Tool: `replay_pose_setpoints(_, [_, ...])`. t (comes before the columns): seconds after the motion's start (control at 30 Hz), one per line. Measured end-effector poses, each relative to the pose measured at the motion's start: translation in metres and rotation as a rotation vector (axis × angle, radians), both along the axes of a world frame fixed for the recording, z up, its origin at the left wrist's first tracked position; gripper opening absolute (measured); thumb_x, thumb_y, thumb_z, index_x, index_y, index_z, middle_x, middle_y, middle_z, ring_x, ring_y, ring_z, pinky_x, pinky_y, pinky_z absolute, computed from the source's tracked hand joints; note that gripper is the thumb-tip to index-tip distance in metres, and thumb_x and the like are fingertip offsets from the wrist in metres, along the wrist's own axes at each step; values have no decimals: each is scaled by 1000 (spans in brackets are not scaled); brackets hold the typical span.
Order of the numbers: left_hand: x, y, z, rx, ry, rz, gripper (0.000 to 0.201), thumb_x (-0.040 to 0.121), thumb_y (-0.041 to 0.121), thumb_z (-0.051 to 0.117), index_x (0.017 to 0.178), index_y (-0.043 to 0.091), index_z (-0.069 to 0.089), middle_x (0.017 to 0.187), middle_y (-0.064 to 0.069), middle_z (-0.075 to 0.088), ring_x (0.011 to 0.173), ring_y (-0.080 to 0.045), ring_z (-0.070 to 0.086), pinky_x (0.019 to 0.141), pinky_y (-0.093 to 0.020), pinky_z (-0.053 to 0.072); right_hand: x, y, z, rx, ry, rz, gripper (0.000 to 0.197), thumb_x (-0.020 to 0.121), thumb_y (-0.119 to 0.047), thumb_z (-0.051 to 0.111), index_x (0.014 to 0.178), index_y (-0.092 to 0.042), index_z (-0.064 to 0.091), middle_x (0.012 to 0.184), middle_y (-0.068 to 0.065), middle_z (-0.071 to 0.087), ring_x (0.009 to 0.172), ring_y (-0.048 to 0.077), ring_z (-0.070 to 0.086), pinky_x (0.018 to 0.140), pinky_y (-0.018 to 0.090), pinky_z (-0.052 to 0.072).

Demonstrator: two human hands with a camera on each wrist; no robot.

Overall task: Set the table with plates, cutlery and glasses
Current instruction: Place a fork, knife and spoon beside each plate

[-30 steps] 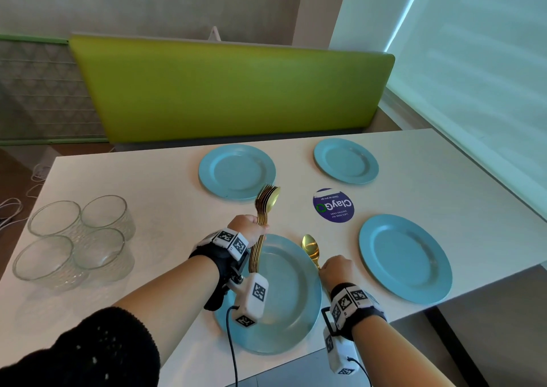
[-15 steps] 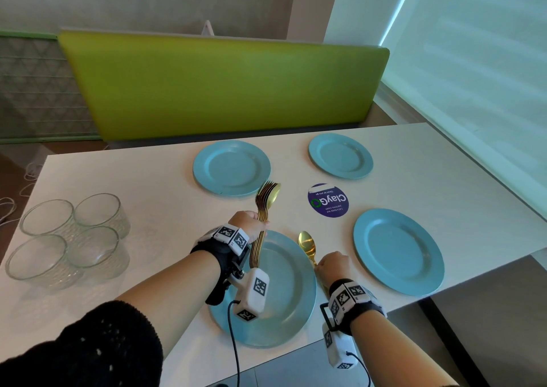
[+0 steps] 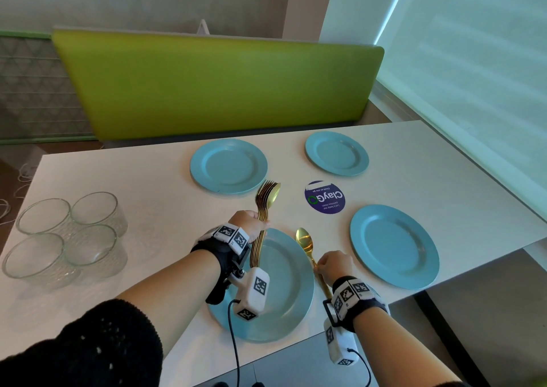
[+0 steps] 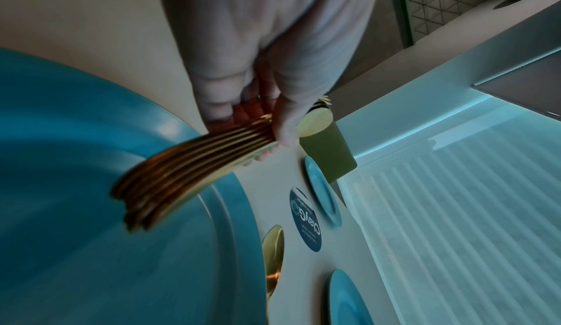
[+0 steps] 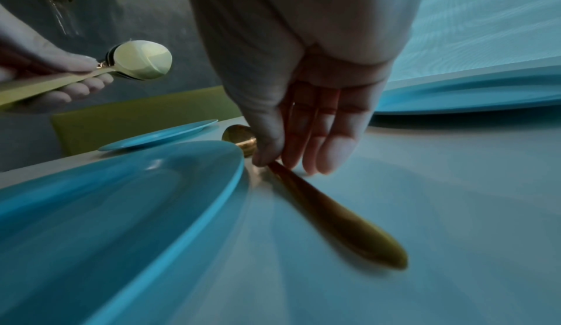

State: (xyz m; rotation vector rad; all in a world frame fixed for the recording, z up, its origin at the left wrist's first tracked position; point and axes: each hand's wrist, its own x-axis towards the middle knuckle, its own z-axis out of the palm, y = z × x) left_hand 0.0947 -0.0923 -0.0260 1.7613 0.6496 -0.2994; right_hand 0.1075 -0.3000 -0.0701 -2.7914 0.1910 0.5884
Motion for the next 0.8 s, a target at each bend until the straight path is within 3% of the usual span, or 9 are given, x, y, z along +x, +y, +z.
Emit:
replay_pose_setpoints(0.1, [-1, 1, -1, 9, -3, -1, 13, 84, 22, 68, 74, 16, 62, 99, -15, 73, 98, -30, 70, 91, -44, 55, 0, -1, 9, 8, -9, 12, 22, 88, -20, 59, 104, -11, 71, 111, 8, 69, 106, 24, 62, 89, 28, 50])
replay_pose_setpoints(0.17, [-1, 1, 0, -3, -9, -5, 14, 85, 22, 67, 73, 16, 62, 96, -15, 73, 91, -29, 70, 91, -43, 55, 5, -2, 17, 67, -24, -20, 19, 87, -23, 64, 101, -13, 70, 108, 7, 69, 104, 23, 63, 84, 27, 48])
replay_pose_setpoints(0.23, [1, -1, 2, -37, -12, -11, 15, 86, 19, 67, 72, 15, 62, 88, -12, 71, 82, -26, 65, 91, -42, 55, 11, -4, 27, 150, -54, -70, 8, 85, -25, 66, 81, -18, 68, 95, 7, 69, 89, 23, 63, 81, 30, 52])
replay_pose_setpoints(0.33, [5, -9, 5, -123, -15, -14, 16, 86, 12, 66, 71, 13, 61, 75, -8, 66, 78, -25, 62, 91, -42, 55, 19, -5, 42, 307, -64, -125, 24, 85, -19, 65, 63, -21, 57, 78, 4, 63, 70, 21, 58, 74, 36, 58])
replay_pose_setpoints(0.4, [8, -18, 7, -168, -10, -36, 15, 86, 10, 66, 72, 12, 61, 72, -7, 64, 78, -24, 63, 91, -40, 55, 20, -2, 53, 461, -28, -159, 17, 87, -16, 63, 70, -15, 61, 72, 3, 61, 60, 16, 56, 59, 29, 55])
replay_pose_setpoints(0.47, [10, -30, 10, -205, -15, -75, 14, 85, 10, 67, 73, 13, 61, 73, -6, 65, 77, -23, 63, 89, -39, 56, 18, 5, 65, 601, 39, -175, 13, 90, -18, 61, 80, -11, 62, 70, 1, 60, 57, 12, 55, 54, 23, 52])
replay_pose_setpoints(0.53, [14, -42, 11, -235, -17, -126, 13, 84, 10, 68, 73, 13, 62, 73, -6, 65, 74, -22, 63, 86, -39, 56, 16, 12, 72, 719, 113, -187, 16, 93, -21, 58, 82, -10, 61, 69, 1, 60, 56, 12, 55, 52, 22, 51])
replay_pose_setpoints(0.63, [21, -60, 15, -299, -18, -199, 11, 85, 7, 66, 76, 12, 63, 75, -6, 65, 68, -18, 63, 72, -32, 57, 17, 12, 77, 829, 143, -233, 18, 96, -18, 53, 85, -8, 62, 68, 3, 62, 49, 10, 57, 48, 20, 51])
replay_pose_setpoints(0.8, [39, -82, 18, -289, -38, -277, 12, 84, 4, 67, 75, 12, 64, 74, -8, 65, 71, -22, 63, 81, -41, 55, 32, -10, 74, 911, 103, -329, 18, 94, -15, 55, 79, -11, 64, 68, 3, 63, 53, 12, 56, 52, 23, 51])
